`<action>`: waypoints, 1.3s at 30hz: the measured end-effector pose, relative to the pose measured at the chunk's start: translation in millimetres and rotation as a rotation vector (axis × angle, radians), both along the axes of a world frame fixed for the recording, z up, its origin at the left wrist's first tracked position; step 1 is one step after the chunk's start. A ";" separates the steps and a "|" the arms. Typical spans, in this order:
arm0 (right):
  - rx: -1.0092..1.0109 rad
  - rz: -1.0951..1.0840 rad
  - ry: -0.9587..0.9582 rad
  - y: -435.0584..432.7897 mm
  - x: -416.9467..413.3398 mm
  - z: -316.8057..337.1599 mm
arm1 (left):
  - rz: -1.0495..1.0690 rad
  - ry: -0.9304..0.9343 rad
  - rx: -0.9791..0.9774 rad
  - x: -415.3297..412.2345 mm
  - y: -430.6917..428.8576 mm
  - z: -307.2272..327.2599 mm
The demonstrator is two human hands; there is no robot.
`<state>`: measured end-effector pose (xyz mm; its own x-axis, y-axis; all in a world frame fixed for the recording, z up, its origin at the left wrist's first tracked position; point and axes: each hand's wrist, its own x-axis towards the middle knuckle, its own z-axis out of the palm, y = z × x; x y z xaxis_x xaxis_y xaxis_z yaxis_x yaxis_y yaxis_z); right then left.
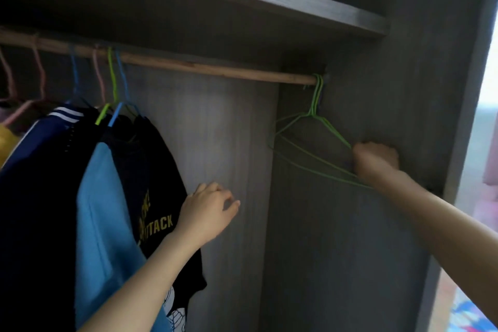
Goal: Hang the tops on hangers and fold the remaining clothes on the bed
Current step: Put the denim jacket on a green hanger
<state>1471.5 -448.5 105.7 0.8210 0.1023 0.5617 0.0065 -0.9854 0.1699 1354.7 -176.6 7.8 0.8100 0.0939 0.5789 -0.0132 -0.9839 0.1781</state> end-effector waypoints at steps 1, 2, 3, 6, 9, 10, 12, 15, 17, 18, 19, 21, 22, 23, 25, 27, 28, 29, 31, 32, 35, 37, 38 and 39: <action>-0.002 0.019 -0.005 -1.9 -0.5 0.9 | -0.004 0.008 -0.026 1.4 1.0 -1.9; 0.017 0.041 -0.013 -1.9 -1.5 1.2 | -0.008 0.006 -0.046 1.7 2.5 -3.1; 0.058 0.059 -0.029 -1.3 -2.8 1.2 | -0.009 0.005 -0.058 1.0 4.3 -4.0; 0.193 0.088 -0.090 4.6 -5.0 0.1 | -0.008 0.017 -0.082 -4.0 9.5 -5.5; 0.242 0.102 -0.132 9.6 -4.1 -0.7 | -0.010 0.017 -0.095 -9.7 16.3 -9.5; 0.225 0.110 -0.132 10.4 -3.3 -2.7 | -0.013 0.002 -0.098 -11.8 18.7 -11.4; 0.188 0.119 -0.124 11.1 -3.1 -9.2 | -0.022 -0.014 -0.114 -14.3 23.7 -16.0; 0.174 0.143 -0.139 13.7 -7.5 -19.8 | -0.023 -0.011 -0.147 -16.9 26.9 -22.3; 0.203 0.163 -0.166 16.0 -13.8 -23.0 | -0.024 0.009 -0.174 -17.2 25.0 -25.5; 0.214 0.172 -0.171 16.4 -17.9 -25.5 | -0.034 0.019 -0.181 -17.1 23.8 -27.6; 0.230 0.186 -0.167 16.4 -22.8 -29.0 | -0.046 0.027 -0.189 -16.6 22.5 -30.3; 0.243 0.212 -0.145 14.7 -33.3 -43.0 | -0.073 0.028 -0.205 -15.5 19.0 -37.1; 0.234 0.226 -0.134 12.8 -39.1 -52.7 | -0.086 0.010 -0.215 -14.3 17.5 -40.6; 0.212 0.247 -0.130 10.9 -44.5 -63.8 | -0.093 -0.003 -0.225 -13.5 15.4 -43.9; 0.150 0.290 -0.138 3.1 -57.1 -88.9 | -0.092 -0.003 -0.238 -11.7 10.9 -50.7; 0.042 0.378 -0.213 -9.1 -66.3 -116.5 | -0.076 -0.033 -0.237 -7.9 7.2 -59.7; 0.002 0.432 -0.248 -16.1 -72.9 -130.7 | -0.073 -0.050 -0.238 -5.2 4.5 -66.3; -0.023 0.486 -0.278 -21.9 -78.9 -141.1 | -0.072 -0.069 -0.241 -1.7 2.7 -73.1; -0.062 0.574 -0.325 -37.4 -91.5 -161.5 | -0.078 -0.103 -0.248 6.3 -5.3 -92.3; -0.074 0.623 -0.339 -43.6 -96.6 -168.5 | -0.073 -0.147 -0.237 8.4 -7.3 -100.9; -0.148 0.698 -0.309 -72.1 -118.5 -191.0 | -0.113 -0.292 -0.254 13.0 -22.8 -134.2; -0.166 0.684 -0.290 -98.9 -136.4 -207.4 | -0.178 -0.312 -0.317 8.0 -37.0 -155.7; -0.160 0.670 -0.280 -112.9 -145.6 -215.8 | -0.226 -0.299 -0.362 2.0 -43.3 -164.7; -0.144 0.653 -0.266 -126.7 -155.2 -222.6 | -0.269 -0.287 -0.423 -4.8 -49.8 -173.1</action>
